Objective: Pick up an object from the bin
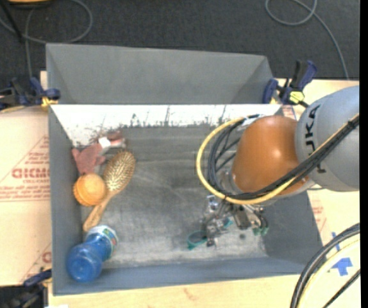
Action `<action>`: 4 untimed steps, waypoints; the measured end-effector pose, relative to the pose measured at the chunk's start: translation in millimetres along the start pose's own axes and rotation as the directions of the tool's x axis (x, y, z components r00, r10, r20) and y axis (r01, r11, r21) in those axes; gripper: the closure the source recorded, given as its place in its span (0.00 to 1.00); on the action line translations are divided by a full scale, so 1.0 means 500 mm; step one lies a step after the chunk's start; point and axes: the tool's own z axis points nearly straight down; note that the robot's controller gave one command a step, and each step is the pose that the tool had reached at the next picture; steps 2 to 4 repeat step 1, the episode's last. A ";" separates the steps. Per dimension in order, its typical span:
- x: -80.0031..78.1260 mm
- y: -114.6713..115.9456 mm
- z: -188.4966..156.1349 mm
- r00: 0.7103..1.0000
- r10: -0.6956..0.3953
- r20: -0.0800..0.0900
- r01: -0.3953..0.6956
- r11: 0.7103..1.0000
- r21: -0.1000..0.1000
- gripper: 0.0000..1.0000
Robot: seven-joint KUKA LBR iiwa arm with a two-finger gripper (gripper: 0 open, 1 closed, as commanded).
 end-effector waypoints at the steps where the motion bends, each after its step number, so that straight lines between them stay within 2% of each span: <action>1: -0.024 -0.034 -0.185 0.999 0.036 0.008 -0.036 0.999 0.000 1.00; 4: -0.024 -0.034 -0.185 0.999 0.036 0.008 -0.036 0.999 0.000 1.00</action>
Offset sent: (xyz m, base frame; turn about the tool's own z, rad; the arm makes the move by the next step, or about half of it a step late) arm 0.0000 0.0000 0.0000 0.0000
